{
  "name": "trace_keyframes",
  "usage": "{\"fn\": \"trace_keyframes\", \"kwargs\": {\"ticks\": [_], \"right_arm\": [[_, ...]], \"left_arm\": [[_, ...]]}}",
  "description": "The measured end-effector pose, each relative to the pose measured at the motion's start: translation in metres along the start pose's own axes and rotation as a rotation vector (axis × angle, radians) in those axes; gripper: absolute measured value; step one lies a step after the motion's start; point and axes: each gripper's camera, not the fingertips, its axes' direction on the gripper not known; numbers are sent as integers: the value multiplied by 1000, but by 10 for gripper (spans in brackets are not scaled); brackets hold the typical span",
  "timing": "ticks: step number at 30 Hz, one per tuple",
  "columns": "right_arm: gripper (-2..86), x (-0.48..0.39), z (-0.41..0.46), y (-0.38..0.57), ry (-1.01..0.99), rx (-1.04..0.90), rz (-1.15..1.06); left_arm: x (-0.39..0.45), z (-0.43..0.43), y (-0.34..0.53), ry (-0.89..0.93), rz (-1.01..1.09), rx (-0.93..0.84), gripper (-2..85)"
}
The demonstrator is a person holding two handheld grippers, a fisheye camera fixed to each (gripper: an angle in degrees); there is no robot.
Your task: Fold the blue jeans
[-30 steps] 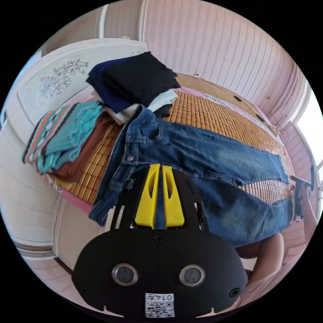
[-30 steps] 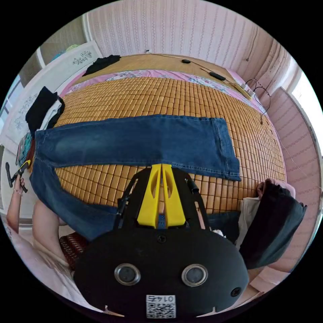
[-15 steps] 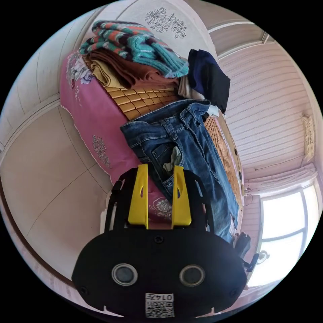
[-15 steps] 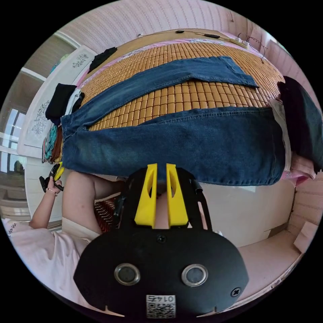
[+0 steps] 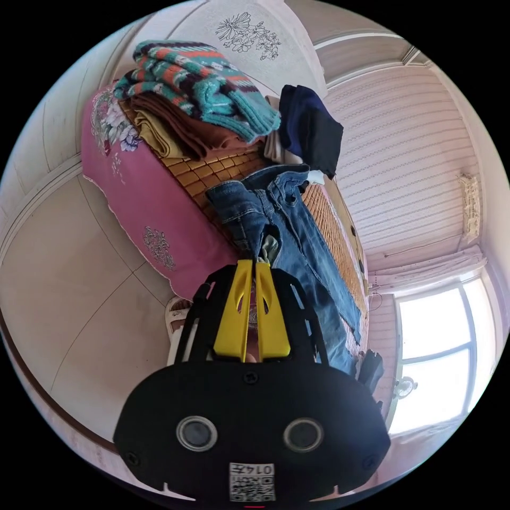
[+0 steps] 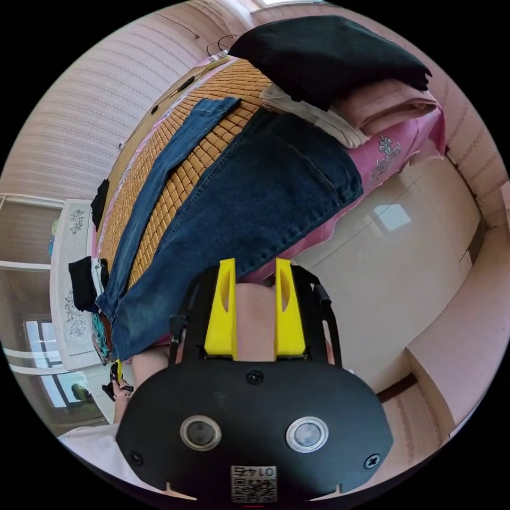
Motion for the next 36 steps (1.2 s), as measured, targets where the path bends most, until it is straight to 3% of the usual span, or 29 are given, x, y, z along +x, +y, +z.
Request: {"fn": "trace_keyframes", "kwargs": {"ticks": [7, 10, 13, 18, 27, 36], "right_arm": [[169, 85, 20, -29, 4, -11, 251], [180, 127, 34, -21, -105, -13, 403], [148, 162, 43, -6, -376, 20, 515], [27, 177, 10, 9, -483, 209, 486], [5, 152, -79, 3, -604, 309, 135], [7, -26, -164, -114, -276, 301, -463]], "left_arm": [[-4, -21, 5, -56, -33, -27, -10], [7, -22, 1, -89, -1, -50, -10], [20, -21, -2, -131, 44, -72, -10], [30, -21, 0, -122, 20, -57, -10], [63, -34, 16, -84, 98, -5, -10], [149, -26, -6, 57, 247, 131, -7]]}}
